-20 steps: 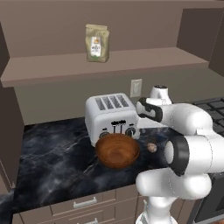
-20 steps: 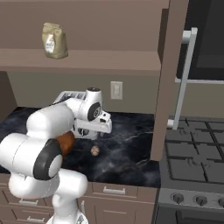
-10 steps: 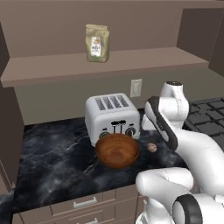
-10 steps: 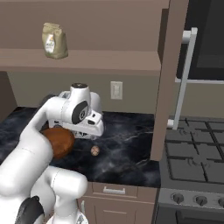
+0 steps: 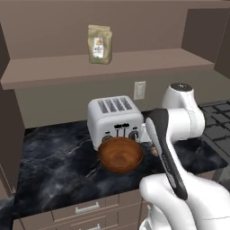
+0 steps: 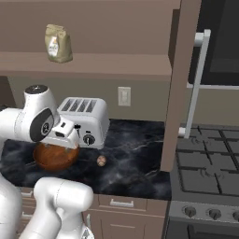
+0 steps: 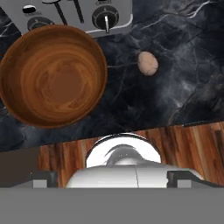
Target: Pick the egg and butter from the fridge and place them by the bowl for mixing.
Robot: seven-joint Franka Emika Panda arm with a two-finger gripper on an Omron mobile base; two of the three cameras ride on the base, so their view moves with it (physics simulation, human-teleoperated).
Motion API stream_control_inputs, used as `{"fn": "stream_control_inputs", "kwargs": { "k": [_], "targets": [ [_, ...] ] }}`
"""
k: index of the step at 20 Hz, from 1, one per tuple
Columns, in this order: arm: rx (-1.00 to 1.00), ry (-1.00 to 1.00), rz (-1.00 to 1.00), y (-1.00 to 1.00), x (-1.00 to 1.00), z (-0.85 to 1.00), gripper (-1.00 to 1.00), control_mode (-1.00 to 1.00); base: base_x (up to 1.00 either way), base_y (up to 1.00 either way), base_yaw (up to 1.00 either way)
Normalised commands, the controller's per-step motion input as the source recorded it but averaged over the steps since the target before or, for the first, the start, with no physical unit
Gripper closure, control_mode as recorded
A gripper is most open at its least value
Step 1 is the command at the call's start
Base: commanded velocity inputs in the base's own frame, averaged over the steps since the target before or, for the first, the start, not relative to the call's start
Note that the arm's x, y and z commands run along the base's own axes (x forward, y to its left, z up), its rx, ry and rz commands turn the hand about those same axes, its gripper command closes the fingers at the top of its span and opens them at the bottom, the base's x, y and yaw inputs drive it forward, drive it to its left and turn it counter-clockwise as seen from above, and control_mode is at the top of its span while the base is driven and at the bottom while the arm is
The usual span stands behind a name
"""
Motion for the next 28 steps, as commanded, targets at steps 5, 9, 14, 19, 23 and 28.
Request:
{"fn": "stream_control_inputs", "kwargs": {
  "k": [5, 9, 14, 19, 23, 28],
  "targets": [
    [0.00, 0.00, 0.01, 0.11, -0.45, 0.86, -1.00, -1.00, 0.00, 0.00, 0.00],
    [0.00, 0.00, 0.00, -0.05, -0.29, 0.61, -1.00, -1.00, 0.00, 0.00, 0.00],
    [0.00, 0.00, 0.01, -0.10, -0.40, 0.24, -1.00, -1.00, 0.00, 0.00, 0.00],
    [0.00, 0.00, 0.06, -0.05, -0.38, 0.00, -1.00, -1.00, 0.00, 0.00, 0.00],
    [0.00, 0.00, 0.10, -0.03, -0.31, 0.00, -1.00, -1.00, 0.00, 0.00, 0.00],
    [0.00, 0.00, 0.05, 0.00, -0.03, 0.00, -1.00, 1.00, -0.09, 0.00, 0.06]
  ]
}}
